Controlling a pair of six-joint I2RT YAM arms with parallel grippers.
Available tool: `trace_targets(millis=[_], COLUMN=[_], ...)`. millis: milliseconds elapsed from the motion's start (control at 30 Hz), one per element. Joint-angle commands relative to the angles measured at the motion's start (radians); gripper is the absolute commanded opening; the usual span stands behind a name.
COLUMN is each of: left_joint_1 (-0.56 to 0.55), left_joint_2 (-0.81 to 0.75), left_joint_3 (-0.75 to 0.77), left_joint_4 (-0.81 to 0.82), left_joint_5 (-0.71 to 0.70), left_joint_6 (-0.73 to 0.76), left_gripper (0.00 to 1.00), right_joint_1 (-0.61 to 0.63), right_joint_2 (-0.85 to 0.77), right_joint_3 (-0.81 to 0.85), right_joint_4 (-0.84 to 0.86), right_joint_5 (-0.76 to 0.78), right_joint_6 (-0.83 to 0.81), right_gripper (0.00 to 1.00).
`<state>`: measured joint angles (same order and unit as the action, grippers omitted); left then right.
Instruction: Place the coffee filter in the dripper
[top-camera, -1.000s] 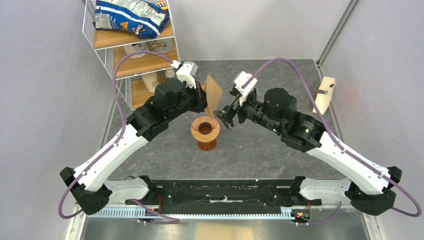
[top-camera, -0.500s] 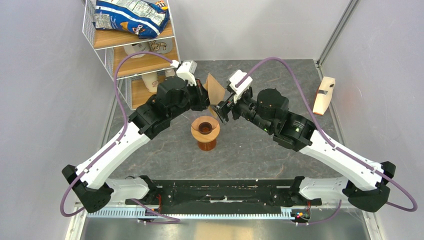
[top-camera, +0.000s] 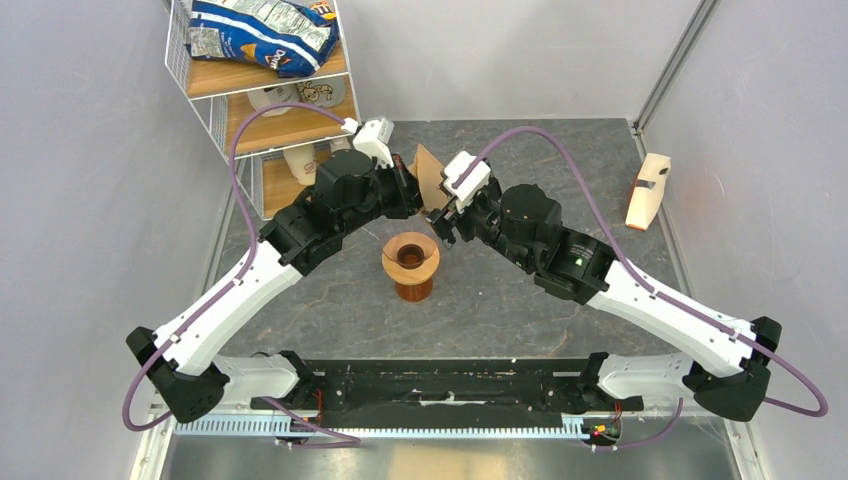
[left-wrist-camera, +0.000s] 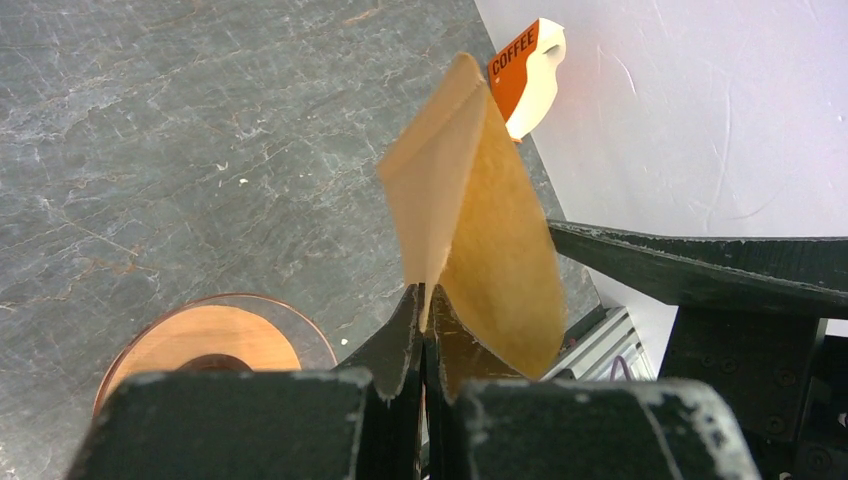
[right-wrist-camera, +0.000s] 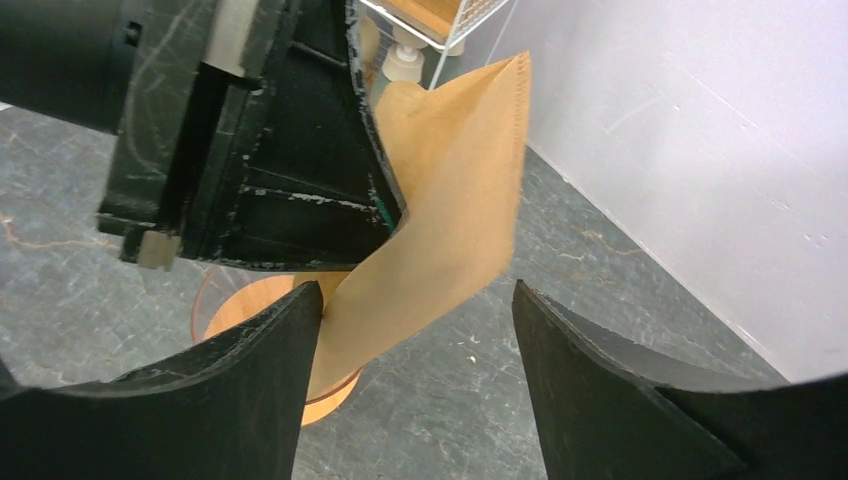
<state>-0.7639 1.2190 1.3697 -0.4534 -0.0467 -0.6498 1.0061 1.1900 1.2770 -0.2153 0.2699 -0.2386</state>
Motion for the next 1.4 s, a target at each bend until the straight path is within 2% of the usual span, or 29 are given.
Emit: trace_targets(millis=[0, 267, 367, 500, 567, 733, 933, 1033, 1133, 1367], left_joint_1=[0.005, 0.006, 0.006, 0.001, -0.003, -0.022, -0.034, -0.035, -0.035, -0.037], left_joint_2=[0.001, 0.007, 0.012, 0.013, 0.011, 0.004, -0.001, 0.002, 0.004, 0.014], left_joint_3=[0.033, 0.034, 0.037, 0.037, 0.037, 0.039, 0.039, 0.040, 0.049, 0.061], left_joint_4=[0.046, 0.049, 0.046, 0.050, 0.053, 0.052, 0.048, 0.056, 0.060, 0.070], left_joint_5=[-0.002, -0.014, -0.035, -0.041, -0.051, -0.103, -0.154, -0.146, -0.145, -0.112], left_joint_6=[-0.046, -0.058, -0.040, -0.009, 0.012, 0.078, 0.122, 0.128, 0.135, 0.138], left_gripper=[0.02, 0.02, 0.02, 0.02, 0.02, 0.02, 0.02, 0.02, 0.02, 0.02], right_joint_1=[0.005, 0.003, 0.004, 0.003, 0.003, -0.003, -0.035, -0.038, -0.042, -0.071], right_joint_2=[0.000, 0.007, 0.015, 0.036, 0.053, 0.092, 0.122, 0.123, 0.125, 0.131], right_joint_3=[-0.005, -0.006, 0.009, 0.046, 0.080, 0.154, 0.225, 0.229, 0.209, 0.167], right_joint_4=[0.089, 0.113, 0.094, 0.070, 0.022, -0.078, -0.187, -0.210, -0.208, -0.183], right_joint_5=[0.098, 0.213, 0.223, 0.242, 0.246, 0.280, 0.289, 0.253, 0.249, 0.249], right_joint_6=[-0.039, -0.069, -0.032, 0.026, 0.073, 0.175, 0.290, 0.310, 0.291, 0.250], right_gripper=[0.75, 0.59, 0.59, 0.66, 0.71, 0.74, 0.75, 0.68, 0.64, 0.62])
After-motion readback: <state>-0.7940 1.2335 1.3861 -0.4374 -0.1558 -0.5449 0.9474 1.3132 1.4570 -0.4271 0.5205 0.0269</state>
